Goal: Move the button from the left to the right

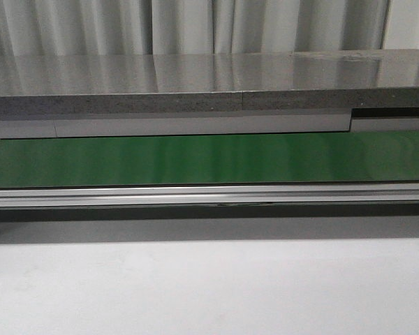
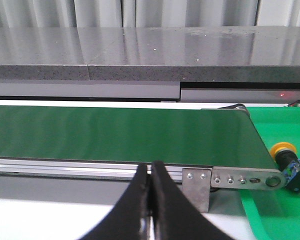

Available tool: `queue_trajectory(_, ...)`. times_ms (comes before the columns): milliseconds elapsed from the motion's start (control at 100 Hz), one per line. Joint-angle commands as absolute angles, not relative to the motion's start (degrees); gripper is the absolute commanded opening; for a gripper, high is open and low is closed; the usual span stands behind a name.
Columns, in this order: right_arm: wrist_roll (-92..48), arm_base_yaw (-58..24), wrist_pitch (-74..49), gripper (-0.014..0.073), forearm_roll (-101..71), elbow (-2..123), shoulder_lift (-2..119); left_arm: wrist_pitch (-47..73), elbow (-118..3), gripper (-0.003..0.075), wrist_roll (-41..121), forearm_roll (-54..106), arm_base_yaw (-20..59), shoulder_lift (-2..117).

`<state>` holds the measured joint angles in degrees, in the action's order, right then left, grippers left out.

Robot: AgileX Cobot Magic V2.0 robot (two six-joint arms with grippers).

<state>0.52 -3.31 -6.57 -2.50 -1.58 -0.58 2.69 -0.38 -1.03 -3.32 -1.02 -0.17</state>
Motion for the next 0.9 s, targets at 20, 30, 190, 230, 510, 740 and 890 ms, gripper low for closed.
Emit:
queue_trajectory(20, 0.57, -3.29, -2.04, -0.0068, -1.83, -0.53, -1.4, -2.21, 2.17, -0.0019, -1.81, -3.44, -1.15, -2.2)
queue_trajectory(30, 0.57, -3.29, -2.04, -0.0068, -1.83, -0.53, -1.4, -2.1, 2.17, -0.0019, -1.81, -3.44, -1.15, -2.2)
queue_trajectory(190, 0.57, -3.29, -2.04, -0.0068, -1.83, -0.53, -1.4, -2.3, 2.17, -0.0019, -1.81, -3.49, -1.15, -2.2)
queue_trajectory(230, 0.57, -3.29, -2.04, -0.0068, -1.83, -0.53, -1.4, -2.3, 2.17, -0.0019, -1.81, -3.49, -1.15, -2.2)
queue_trajectory(510, 0.57, -3.29, -2.04, -0.0068, -1.83, -0.53, -1.4, -2.3, 2.17, -0.0019, -1.81, -3.49, -1.15, -2.2)
queue_trajectory(740, 0.57, -3.29, -2.04, -0.0068, -1.83, -0.53, -1.4, -2.3, 2.17, -0.0019, -1.81, -3.49, -1.15, -2.2)
queue_trajectory(890, 0.57, -3.29, -2.04, -0.0068, -1.83, -0.53, -1.4, -2.3, 2.17, -0.0019, -1.81, -3.49, -1.15, -2.2)
